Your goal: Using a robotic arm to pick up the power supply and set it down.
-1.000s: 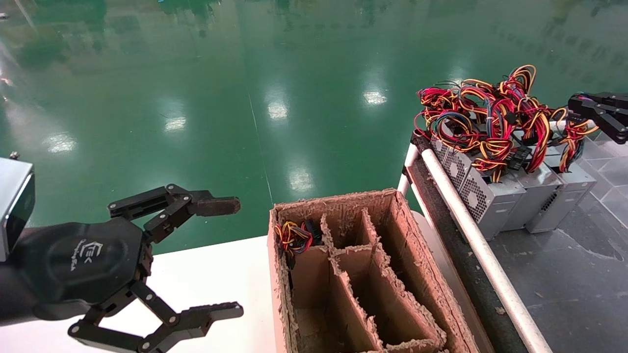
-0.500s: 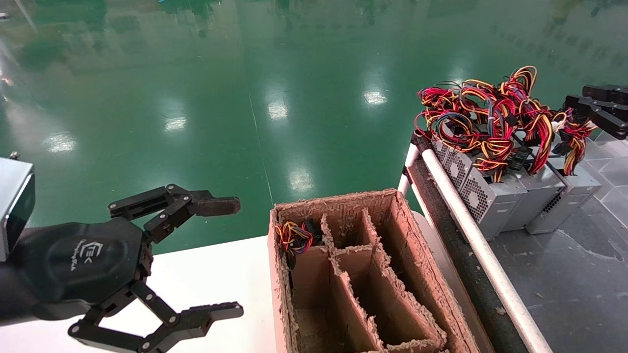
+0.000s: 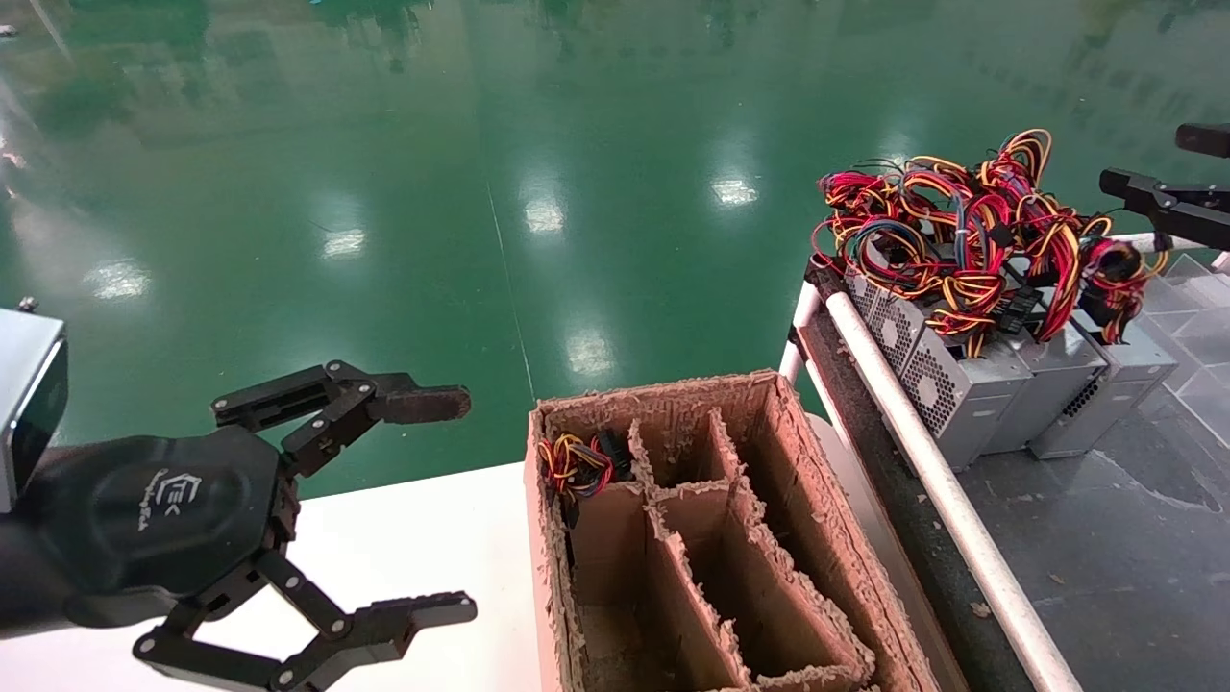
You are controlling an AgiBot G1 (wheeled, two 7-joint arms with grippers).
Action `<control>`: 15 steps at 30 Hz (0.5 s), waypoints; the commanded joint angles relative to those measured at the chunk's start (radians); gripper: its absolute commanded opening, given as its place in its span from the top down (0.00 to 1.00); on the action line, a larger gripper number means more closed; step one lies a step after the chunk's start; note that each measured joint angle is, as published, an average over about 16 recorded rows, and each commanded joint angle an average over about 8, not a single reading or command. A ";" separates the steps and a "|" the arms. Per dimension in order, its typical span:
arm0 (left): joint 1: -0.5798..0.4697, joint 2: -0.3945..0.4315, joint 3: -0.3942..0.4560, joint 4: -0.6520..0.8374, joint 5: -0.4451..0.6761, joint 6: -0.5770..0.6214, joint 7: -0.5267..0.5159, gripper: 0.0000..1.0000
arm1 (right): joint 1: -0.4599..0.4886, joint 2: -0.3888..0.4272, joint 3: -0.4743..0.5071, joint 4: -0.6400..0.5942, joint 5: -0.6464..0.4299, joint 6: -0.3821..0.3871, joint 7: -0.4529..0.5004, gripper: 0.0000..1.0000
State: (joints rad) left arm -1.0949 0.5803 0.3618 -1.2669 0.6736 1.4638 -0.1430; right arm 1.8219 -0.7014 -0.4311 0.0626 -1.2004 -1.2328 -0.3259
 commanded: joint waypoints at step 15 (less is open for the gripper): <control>0.000 0.000 0.000 0.000 0.000 0.000 0.000 0.00 | -0.190 0.024 0.040 0.310 0.122 -0.070 0.128 0.00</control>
State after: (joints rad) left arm -1.0950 0.5802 0.3619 -1.2667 0.6734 1.4638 -0.1429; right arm 1.6327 -0.6778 -0.3910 0.3720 -1.0787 -1.3025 -0.1984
